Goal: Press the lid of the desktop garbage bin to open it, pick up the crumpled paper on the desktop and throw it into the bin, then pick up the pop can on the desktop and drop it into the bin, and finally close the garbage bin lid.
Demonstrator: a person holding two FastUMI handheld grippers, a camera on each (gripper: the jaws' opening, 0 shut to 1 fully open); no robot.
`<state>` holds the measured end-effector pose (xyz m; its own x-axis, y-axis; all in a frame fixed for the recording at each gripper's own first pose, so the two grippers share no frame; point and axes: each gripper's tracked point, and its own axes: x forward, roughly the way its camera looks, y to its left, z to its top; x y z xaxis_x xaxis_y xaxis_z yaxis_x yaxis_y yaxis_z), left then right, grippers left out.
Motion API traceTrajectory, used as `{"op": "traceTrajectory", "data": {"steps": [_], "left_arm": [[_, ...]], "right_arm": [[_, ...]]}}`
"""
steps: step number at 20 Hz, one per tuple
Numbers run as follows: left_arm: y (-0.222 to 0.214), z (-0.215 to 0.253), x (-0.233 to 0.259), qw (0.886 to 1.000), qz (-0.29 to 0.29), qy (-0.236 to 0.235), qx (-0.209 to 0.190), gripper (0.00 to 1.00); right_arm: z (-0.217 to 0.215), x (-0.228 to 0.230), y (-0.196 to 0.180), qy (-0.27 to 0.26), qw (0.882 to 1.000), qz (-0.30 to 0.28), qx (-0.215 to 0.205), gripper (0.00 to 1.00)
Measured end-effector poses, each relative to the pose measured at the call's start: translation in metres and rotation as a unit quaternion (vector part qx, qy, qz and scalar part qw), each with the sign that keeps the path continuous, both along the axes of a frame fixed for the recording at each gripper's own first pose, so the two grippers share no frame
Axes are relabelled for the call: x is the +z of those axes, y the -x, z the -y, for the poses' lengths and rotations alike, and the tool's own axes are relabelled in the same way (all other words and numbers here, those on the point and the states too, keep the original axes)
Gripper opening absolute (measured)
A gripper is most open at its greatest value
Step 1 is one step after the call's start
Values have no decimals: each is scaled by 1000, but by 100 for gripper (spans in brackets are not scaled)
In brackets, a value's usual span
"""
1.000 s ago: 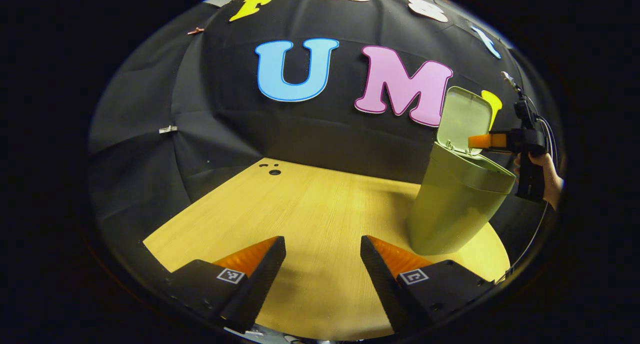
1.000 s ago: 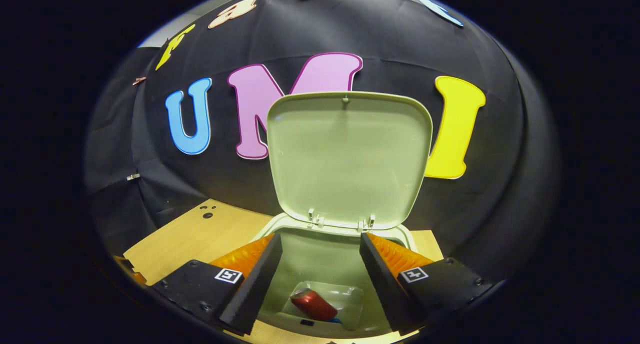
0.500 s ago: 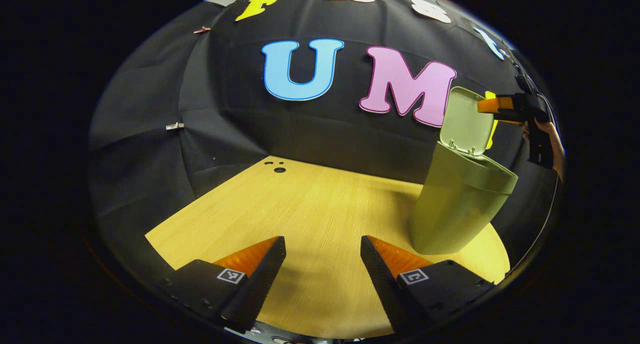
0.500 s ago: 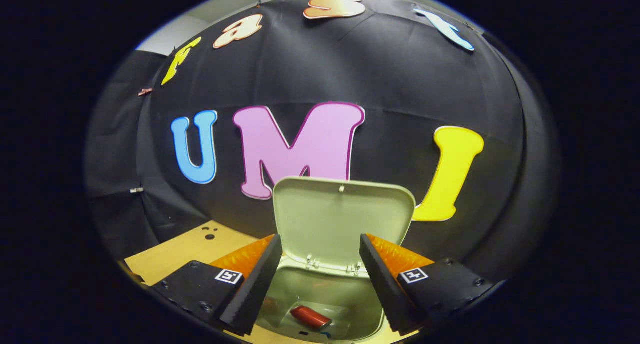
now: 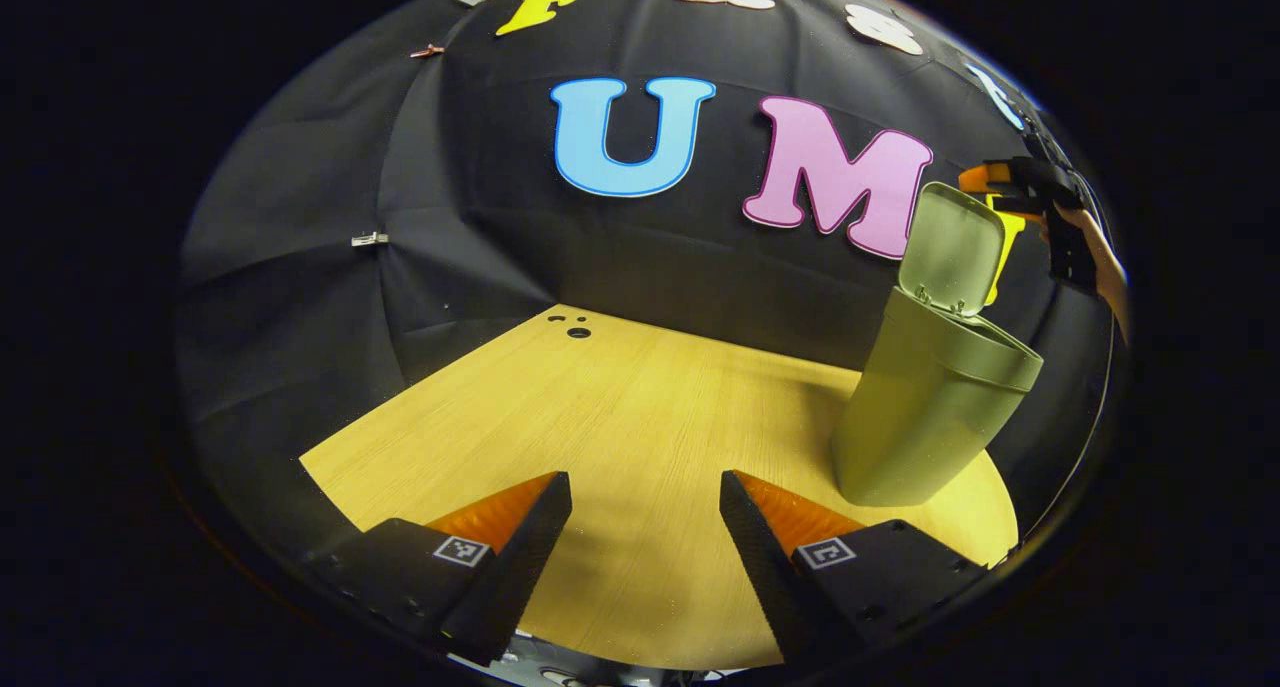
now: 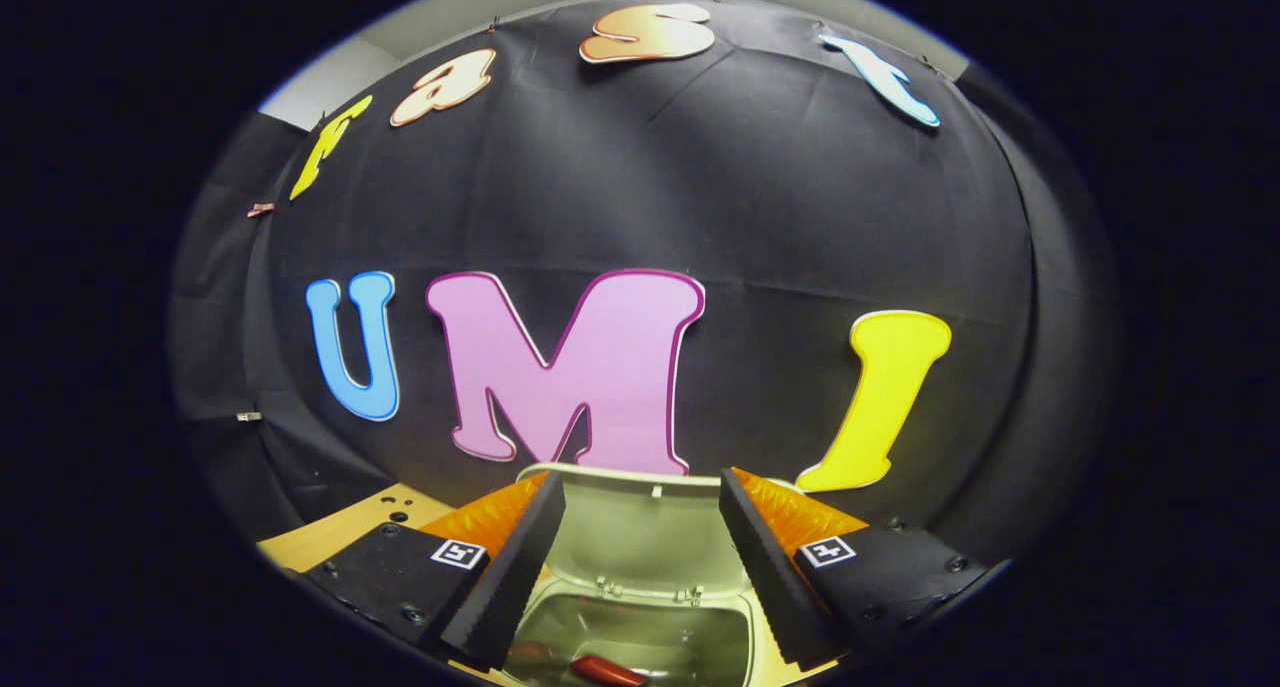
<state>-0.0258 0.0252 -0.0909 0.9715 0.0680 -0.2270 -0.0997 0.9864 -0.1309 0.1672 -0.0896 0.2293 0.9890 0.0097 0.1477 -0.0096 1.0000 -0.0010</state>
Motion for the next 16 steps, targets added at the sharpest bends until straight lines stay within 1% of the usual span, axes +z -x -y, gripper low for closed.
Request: {"op": "traceTrajectory", "data": {"steps": [2, 4, 7, 10, 12, 13, 14, 16], "left_arm": [[5, -4, -4, 1000, -4, 0, 4, 96], [7, -7, -8, 1000, -9, 2, 8, 96], [7, -15, -9, 1000, -11, -1, 15, 96], [10, -18, -6, 1000, -7, -5, 19, 96], [12, -20, -5, 1000, -6, -12, 21, 96], [12, -21, -5, 1000, -7, -15, 23, 96], [13, -20, -5, 1000, -6, -16, 24, 96], [12, -18, -5, 1000, -5, -14, 24, 96]], "right_arm": [[1, 5, -9, -8, 1000, 5, -9, 97], [4, 4, -20, -13, 1000, -3, -19, 97], [14, 1, -39, -40, 999, -10, -33, 98], [24, 6, -49, -55, 997, -6, -45, 96], [26, 2, -56, -53, 997, -16, -45, 96], [25, -2, -57, -46, 998, -26, -44, 97], [25, 1, -59, -36, 998, -25, -43, 98], [20, -3, -58, -30, 998, -33, -36, 98]]}}
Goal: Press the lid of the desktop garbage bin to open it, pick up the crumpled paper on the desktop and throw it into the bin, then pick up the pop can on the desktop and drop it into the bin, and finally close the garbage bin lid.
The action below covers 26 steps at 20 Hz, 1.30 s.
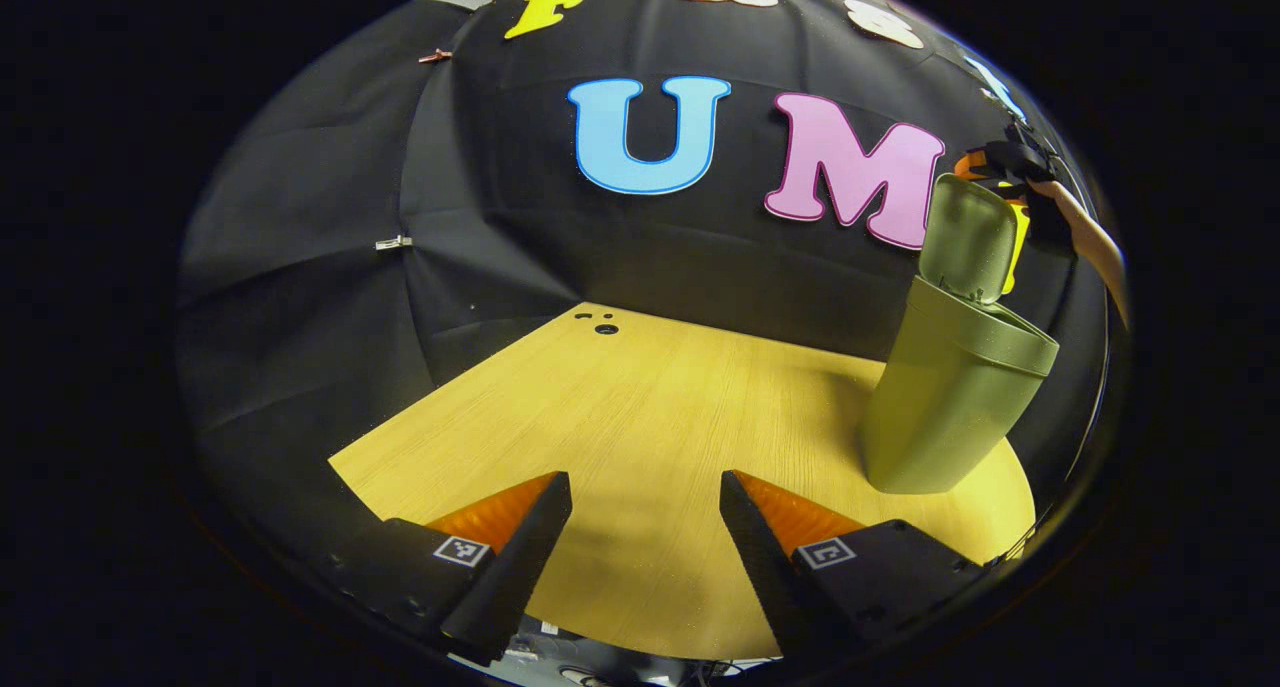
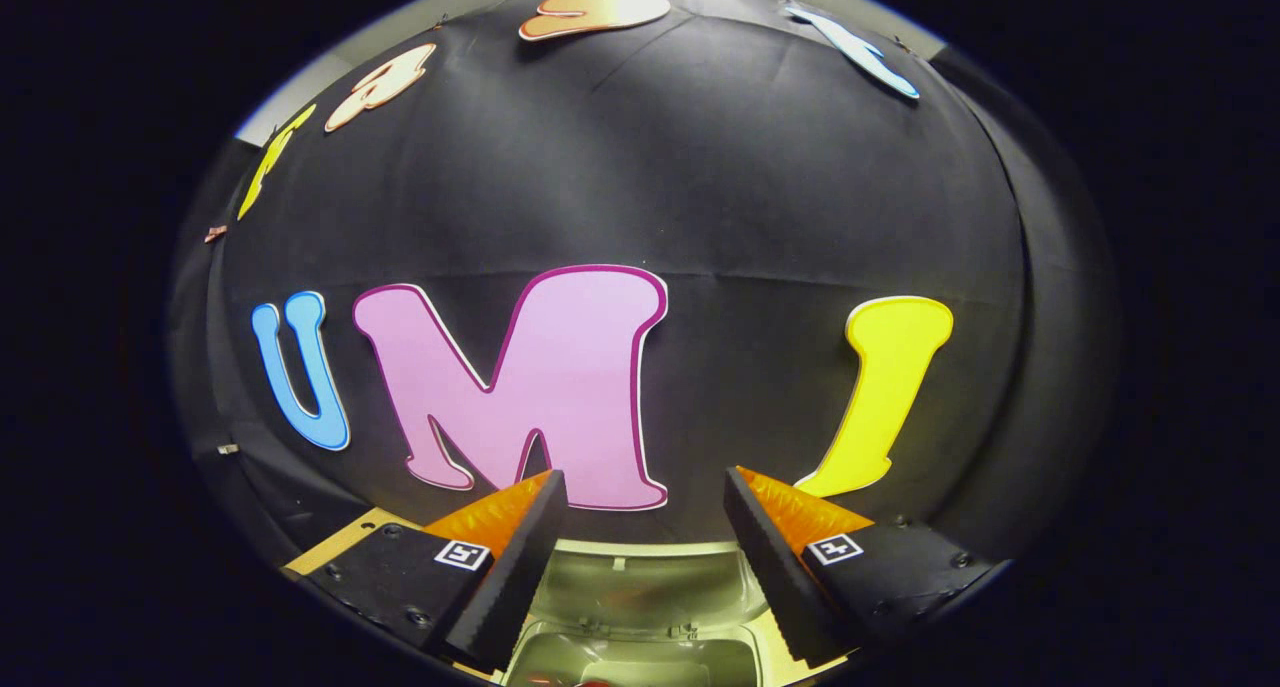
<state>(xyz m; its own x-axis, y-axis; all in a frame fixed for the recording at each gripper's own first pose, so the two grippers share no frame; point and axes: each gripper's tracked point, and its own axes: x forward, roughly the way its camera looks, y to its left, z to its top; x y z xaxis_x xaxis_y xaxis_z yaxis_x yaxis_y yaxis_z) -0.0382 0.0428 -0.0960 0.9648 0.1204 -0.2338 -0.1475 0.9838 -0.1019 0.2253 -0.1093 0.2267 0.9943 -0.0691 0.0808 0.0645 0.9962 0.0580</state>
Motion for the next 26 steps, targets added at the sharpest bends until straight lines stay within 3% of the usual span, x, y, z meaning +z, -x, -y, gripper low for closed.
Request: {"op": "traceTrajectory", "data": {"steps": [7, 14, 26], "left_arm": [[-6, 16, 1, 1000, 2, 1, -7, 96], [-8, 35, 1, 1000, 5, -6, -24, 96], [-7, 73, -3, 997, -4, -35, -66, 96]], "right_arm": [[-3, -6, 17, -1, 1000, -7, 13, 98], [-11, -31, 59, 1, 999, -14, 40, 99], [-16, -163, 108, -42, 990, -119, 58, 99]]}}
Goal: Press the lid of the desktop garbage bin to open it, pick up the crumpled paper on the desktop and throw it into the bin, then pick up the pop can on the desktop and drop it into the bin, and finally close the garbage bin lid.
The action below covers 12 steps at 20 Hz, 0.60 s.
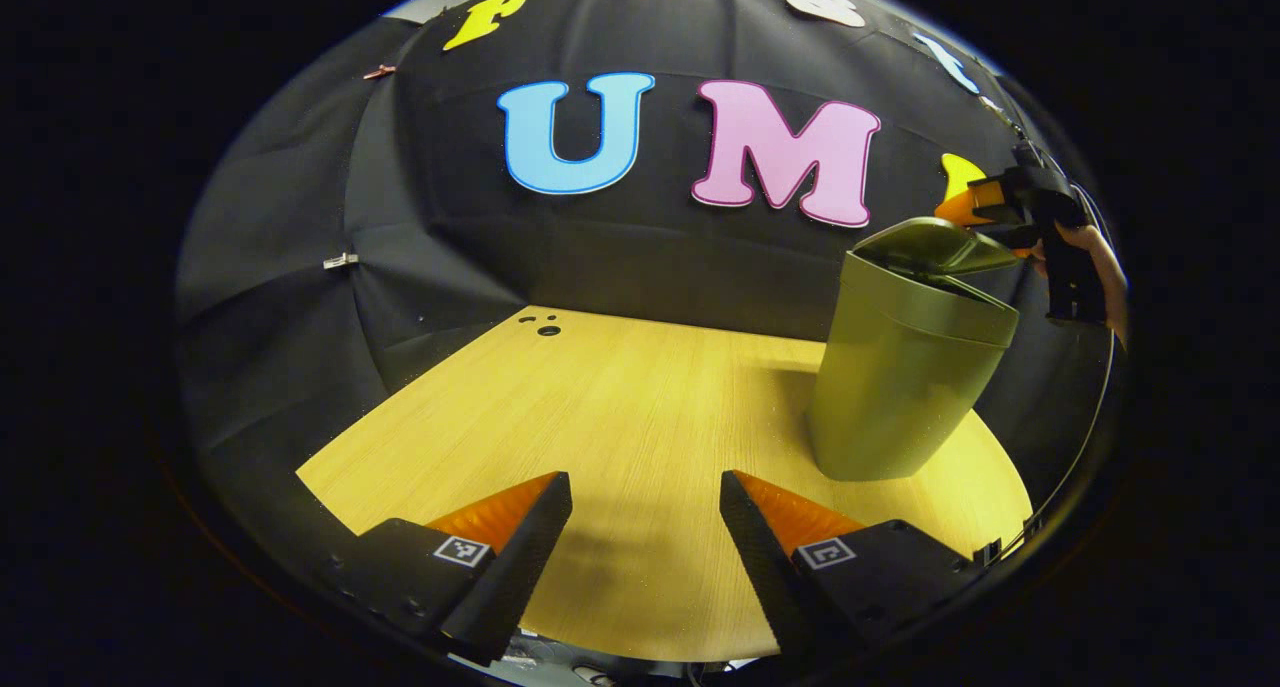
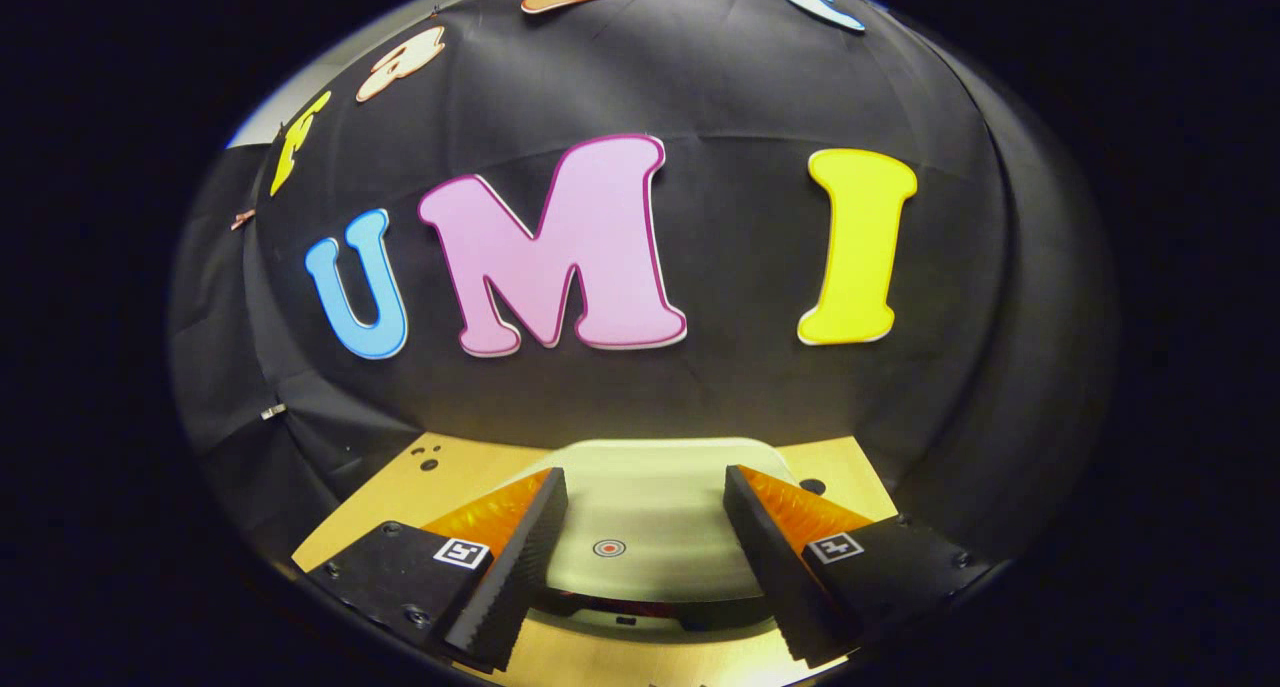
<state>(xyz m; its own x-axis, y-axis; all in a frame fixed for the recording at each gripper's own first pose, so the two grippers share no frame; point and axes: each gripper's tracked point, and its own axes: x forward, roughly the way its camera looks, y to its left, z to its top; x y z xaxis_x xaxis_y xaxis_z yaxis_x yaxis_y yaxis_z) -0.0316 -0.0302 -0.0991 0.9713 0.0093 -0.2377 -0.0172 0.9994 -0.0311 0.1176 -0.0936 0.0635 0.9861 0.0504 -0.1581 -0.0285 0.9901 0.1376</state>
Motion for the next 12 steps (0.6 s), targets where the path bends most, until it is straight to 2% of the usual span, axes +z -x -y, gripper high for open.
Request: {"op": "traceTrajectory", "data": {"steps": [5, 9, 12], "left_arm": [[7, 10, 4, 1000, 0, -17, -7, 96], [5, 20, 0, 1000, -6, -24, -19, 96], [-2, 32, 1, 999, -9, -30, -24, 96]], "right_arm": [[-2, -27, 6, 9, 1000, -7, 3, 99], [-2, -35, 10, 49, 999, 7, 8, 99], [-2, -40, 13, 47, 999, 9, 5, 100]]}}
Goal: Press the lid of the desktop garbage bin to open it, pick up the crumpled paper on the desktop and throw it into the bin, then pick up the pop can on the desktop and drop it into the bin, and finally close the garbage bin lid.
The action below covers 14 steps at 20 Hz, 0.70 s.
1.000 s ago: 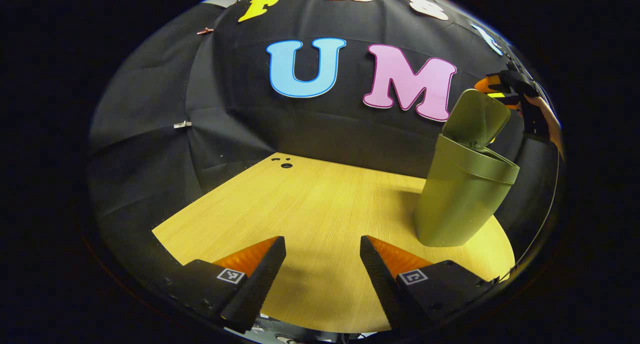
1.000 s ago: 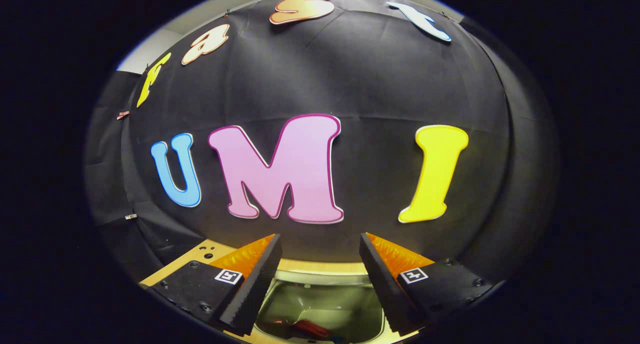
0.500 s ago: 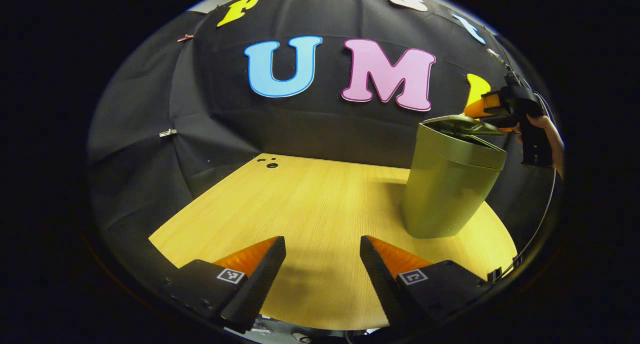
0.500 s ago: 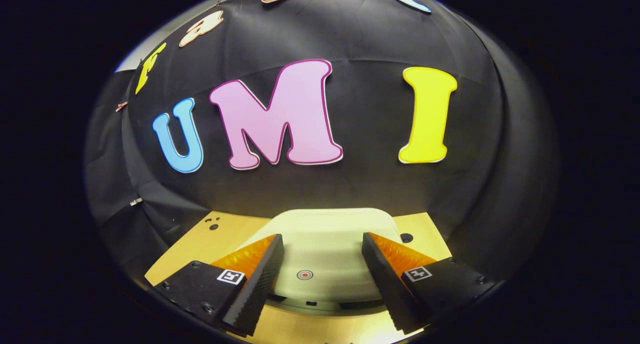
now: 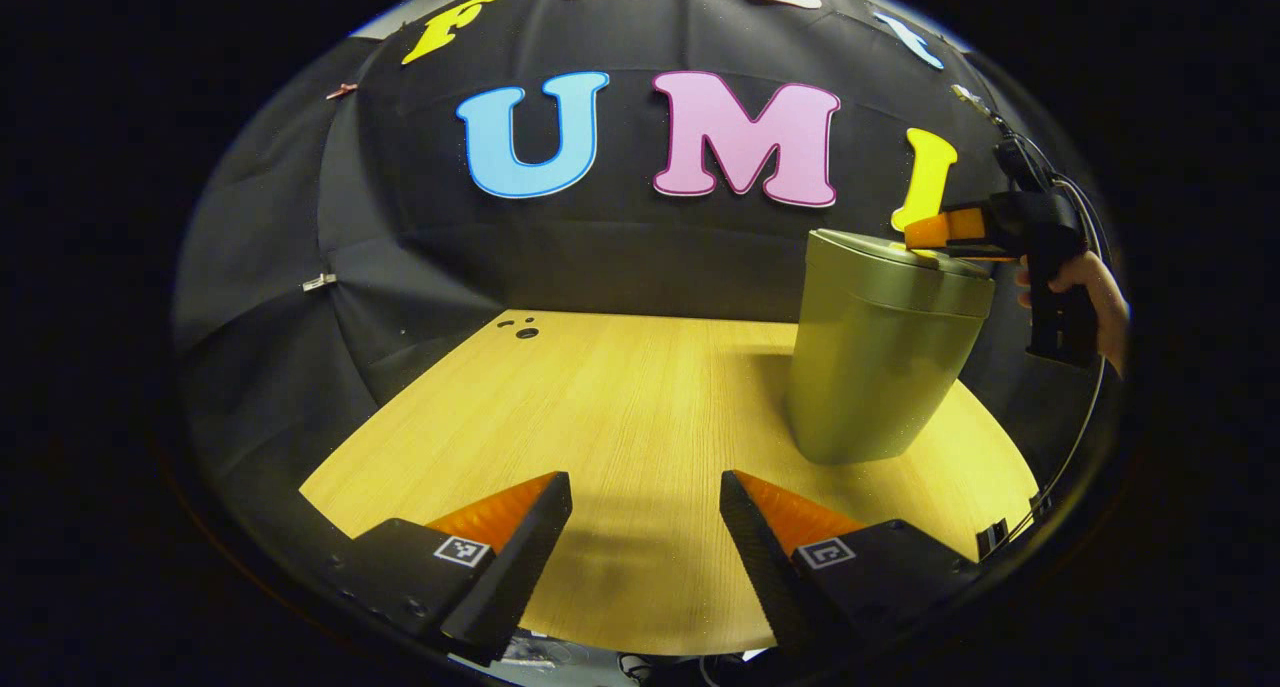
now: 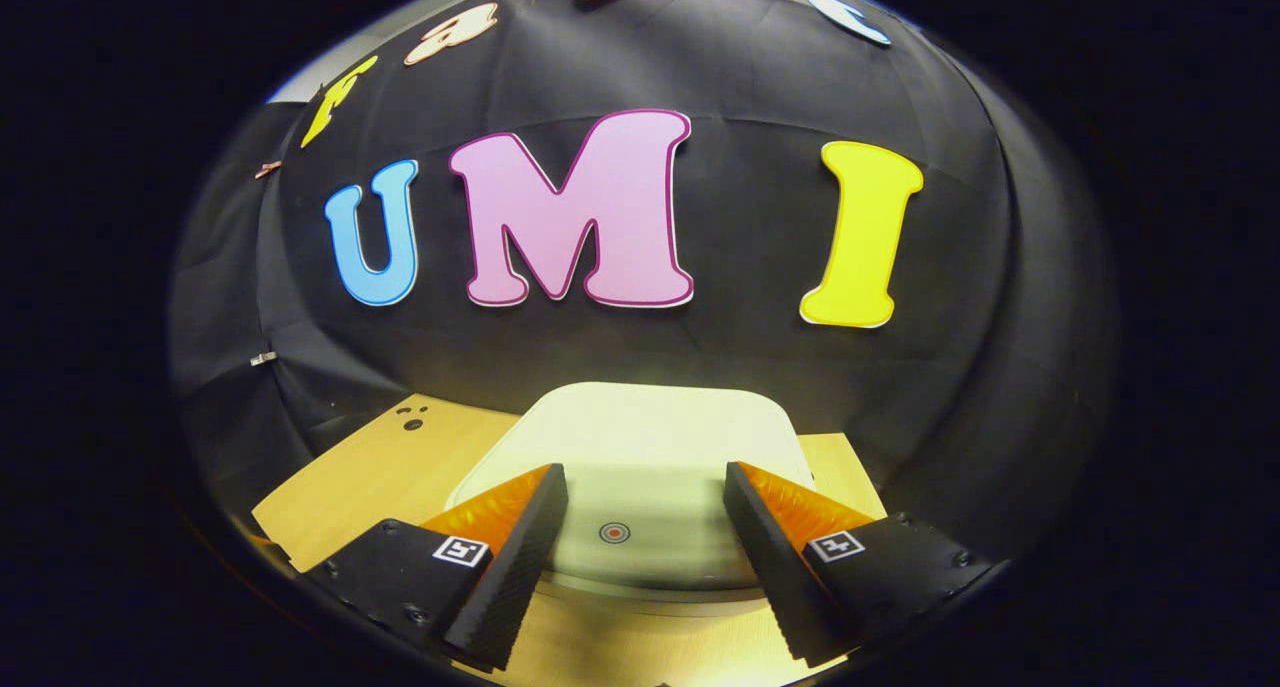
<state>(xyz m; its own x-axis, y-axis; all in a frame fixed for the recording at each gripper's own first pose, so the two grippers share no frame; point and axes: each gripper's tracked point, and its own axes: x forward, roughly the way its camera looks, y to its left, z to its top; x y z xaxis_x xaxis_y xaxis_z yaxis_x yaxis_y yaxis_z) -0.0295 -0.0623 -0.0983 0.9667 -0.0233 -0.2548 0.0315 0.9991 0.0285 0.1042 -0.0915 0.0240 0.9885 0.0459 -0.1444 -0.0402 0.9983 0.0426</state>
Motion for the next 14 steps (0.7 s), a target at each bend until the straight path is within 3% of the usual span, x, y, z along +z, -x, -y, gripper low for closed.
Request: {"op": "traceTrajectory", "data": {"steps": [14], "left_arm": [[-15, 39, 18, 999, 10, 7, -34, 96]], "right_arm": [[-1, 1, 3, 10, 999, 51, 13, 100]]}}
